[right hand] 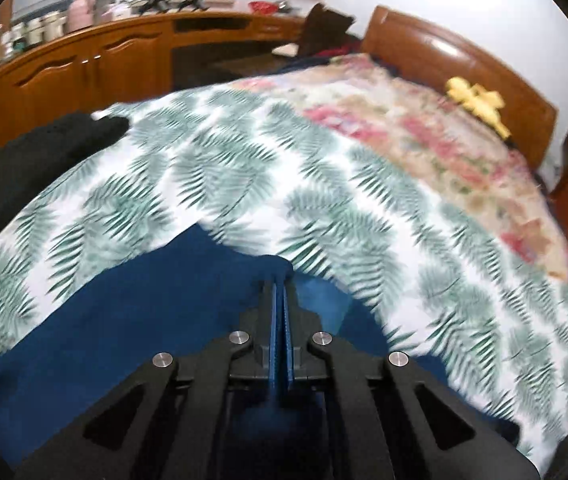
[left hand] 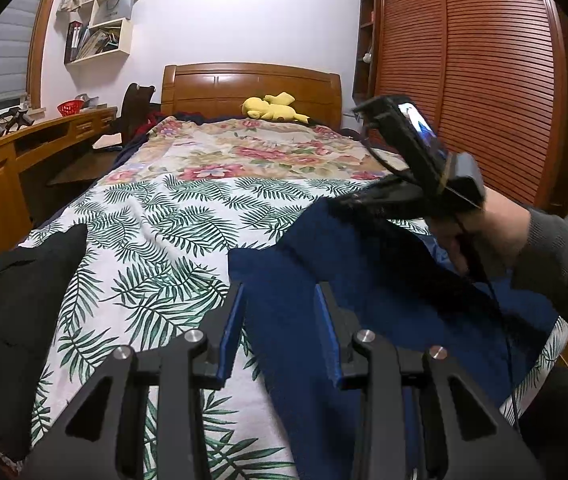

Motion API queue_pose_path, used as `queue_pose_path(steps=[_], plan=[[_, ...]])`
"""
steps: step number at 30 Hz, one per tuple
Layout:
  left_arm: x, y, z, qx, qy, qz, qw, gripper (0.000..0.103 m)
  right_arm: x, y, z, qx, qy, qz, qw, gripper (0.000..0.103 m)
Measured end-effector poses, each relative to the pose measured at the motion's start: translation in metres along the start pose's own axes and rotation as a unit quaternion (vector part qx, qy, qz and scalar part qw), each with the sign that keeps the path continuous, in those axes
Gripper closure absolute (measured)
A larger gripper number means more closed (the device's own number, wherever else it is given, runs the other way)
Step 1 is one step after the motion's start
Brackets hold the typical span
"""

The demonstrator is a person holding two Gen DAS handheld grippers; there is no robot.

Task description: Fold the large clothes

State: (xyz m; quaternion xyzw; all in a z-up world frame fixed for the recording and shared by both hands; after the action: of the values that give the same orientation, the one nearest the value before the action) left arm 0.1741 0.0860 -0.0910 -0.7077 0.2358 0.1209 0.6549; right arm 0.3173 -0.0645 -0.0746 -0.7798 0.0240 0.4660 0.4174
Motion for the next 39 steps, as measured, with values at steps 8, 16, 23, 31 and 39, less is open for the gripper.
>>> queue_pose_path(steps=[8,16,23,31,39], plan=[[0.002,0.001,-0.002,0.003,0.003,0.002,1.0,0.069,0.034,-0.001,-0.004,0.003,0.023,0.034,0.999,0.103],[0.004,-0.002,-0.008,0.004,0.011,0.0,0.9999,0.069,-0.005,-0.001,-0.033,0.064,0.02,-0.001,0.998,0.067],[0.004,-0.006,-0.021,0.005,0.027,-0.01,0.9996,0.069,-0.068,0.035,-0.072,0.08,0.033,-0.014,0.996,0.063],[0.014,-0.008,-0.052,0.025,0.05,-0.007,0.9984,0.069,-0.11,0.121,-0.137,0.11,0.092,0.024,0.989,0.063],[0.028,-0.005,-0.088,0.046,0.076,0.007,0.9961,0.069,-0.107,0.171,-0.181,0.149,0.125,0.052,0.98,0.063]])
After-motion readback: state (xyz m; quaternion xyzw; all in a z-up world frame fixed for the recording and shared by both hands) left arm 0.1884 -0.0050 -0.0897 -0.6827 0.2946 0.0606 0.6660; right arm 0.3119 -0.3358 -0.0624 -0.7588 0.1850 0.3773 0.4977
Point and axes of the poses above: each gripper's, at about its wrist camera, not at the fingertips, and x roughly the way its jaws point, z to its left, y to its underside, the point moved 2 cm from there along x, roughly the way its jaws point, and after that the axes turned 1 degree about y, right-handed, at the moved point
